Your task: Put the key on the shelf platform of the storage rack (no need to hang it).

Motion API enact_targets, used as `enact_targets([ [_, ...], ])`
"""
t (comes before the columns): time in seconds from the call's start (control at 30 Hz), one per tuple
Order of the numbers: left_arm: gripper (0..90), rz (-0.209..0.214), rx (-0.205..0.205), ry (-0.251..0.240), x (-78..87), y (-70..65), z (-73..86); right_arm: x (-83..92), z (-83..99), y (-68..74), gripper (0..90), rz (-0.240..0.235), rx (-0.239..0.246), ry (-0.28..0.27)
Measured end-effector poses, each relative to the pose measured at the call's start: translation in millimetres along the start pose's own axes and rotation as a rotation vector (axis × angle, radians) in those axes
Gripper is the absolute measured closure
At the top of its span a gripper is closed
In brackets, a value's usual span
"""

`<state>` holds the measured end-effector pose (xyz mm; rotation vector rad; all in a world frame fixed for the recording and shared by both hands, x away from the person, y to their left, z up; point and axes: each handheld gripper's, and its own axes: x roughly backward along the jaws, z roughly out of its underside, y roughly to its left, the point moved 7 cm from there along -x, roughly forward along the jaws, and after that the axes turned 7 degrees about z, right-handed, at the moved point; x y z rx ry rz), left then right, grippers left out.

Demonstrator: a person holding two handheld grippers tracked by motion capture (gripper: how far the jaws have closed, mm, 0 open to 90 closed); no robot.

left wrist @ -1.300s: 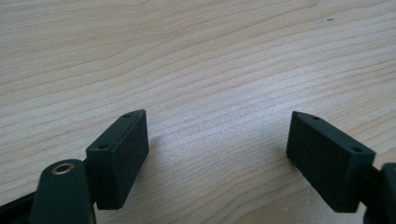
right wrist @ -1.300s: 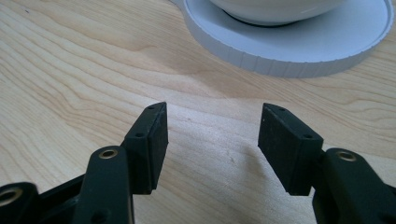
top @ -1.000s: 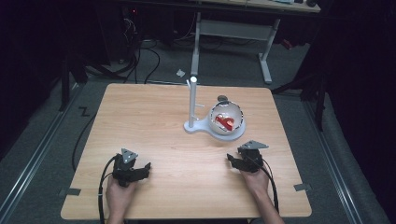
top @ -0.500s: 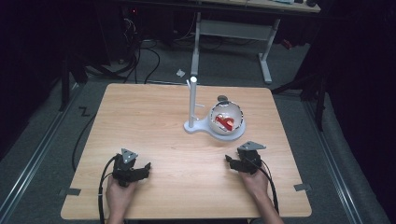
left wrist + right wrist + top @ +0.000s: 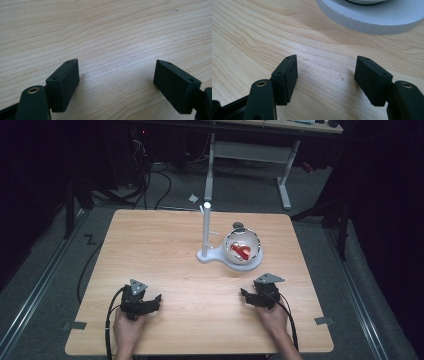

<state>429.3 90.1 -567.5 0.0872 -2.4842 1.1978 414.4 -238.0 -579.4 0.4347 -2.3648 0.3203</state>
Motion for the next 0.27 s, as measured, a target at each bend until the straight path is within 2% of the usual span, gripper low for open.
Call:
enact_targets([
  [0.27,21.0,0.001,-0.003,0.0,0.0,0.1,0.0,-0.1,-0.1,-0.1,35.9,-0.004,0.0,0.0],
])
